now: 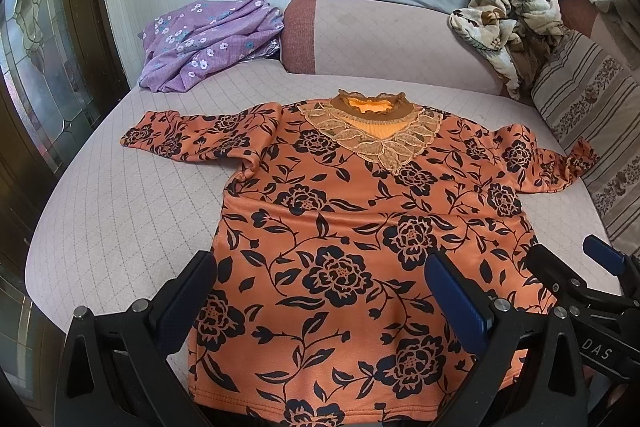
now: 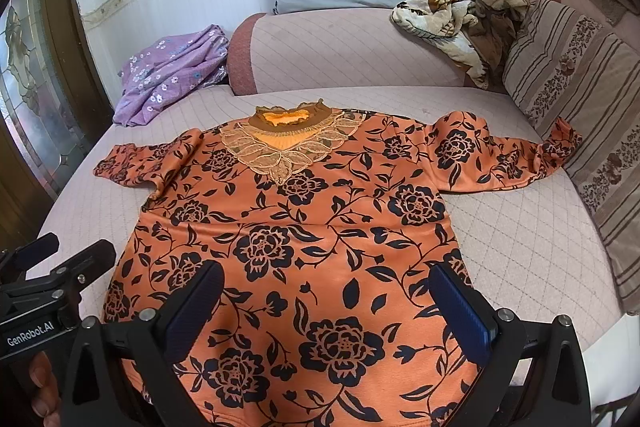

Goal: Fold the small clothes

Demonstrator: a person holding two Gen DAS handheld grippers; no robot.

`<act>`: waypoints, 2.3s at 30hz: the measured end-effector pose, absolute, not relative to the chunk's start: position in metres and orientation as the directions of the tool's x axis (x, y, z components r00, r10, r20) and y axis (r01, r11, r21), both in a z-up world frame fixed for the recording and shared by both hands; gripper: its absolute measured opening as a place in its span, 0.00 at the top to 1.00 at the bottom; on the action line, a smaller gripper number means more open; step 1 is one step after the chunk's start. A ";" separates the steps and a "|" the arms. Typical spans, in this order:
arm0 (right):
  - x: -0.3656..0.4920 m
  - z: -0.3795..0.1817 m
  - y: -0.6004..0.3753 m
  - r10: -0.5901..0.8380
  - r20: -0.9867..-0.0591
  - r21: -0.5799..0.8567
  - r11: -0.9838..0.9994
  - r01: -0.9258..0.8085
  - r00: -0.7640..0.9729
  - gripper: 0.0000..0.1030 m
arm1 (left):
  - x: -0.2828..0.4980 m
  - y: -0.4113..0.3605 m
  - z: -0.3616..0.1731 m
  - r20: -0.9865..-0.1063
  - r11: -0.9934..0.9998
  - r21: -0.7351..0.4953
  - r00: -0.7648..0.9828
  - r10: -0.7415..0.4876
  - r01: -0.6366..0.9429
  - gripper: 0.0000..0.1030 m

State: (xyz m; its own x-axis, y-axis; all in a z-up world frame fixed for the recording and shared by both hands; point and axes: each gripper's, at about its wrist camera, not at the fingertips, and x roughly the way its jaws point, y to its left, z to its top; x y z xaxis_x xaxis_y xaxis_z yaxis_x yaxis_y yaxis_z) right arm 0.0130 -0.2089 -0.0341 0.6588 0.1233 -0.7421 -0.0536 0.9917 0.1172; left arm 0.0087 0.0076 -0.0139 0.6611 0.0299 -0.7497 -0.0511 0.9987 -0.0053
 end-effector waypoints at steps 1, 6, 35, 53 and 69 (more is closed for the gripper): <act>0.013 -0.034 -0.209 0.124 -0.742 0.118 0.992 -0.054 0.659 0.00 | 0.009 0.008 -0.014 -0.750 0.999 -0.006 0.661 0.029 -0.051 0.00; 0.013 -0.035 -0.209 0.123 -0.745 0.117 0.992 -0.054 0.656 0.00 | 0.009 0.008 -0.016 -0.751 0.999 -0.007 0.660 0.030 -0.053 0.00; 0.141 -0.124 -0.552 0.070 -0.717 0.535 0.693 0.483 0.694 0.13 | 0.103 0.273 -0.145 -0.904 0.767 -0.010 0.333 0.267 -0.642 0.00; 0.286 -0.087 -0.629 -0.078 -0.703 0.438 0.736 0.516 0.707 0.93 | 0.092 0.262 -0.156 -0.813 0.748 0.013 0.428 0.394 -0.664 0.00; 0.277 0.032 -0.190 0.609 -0.412 0.547 0.760 -0.350 0.678 0.93 | 0.090 0.262 -0.156 -0.810 0.754 0.002 0.441 0.386 -0.657 0.00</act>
State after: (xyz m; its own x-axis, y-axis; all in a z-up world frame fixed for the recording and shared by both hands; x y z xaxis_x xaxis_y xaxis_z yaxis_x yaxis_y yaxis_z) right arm 0.2766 -0.1900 0.0318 0.6782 0.6086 -0.4118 -0.3504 0.7605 0.5468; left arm 0.0899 0.2621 -0.1561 0.4407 0.3862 -0.8103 -0.6573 0.7536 0.0017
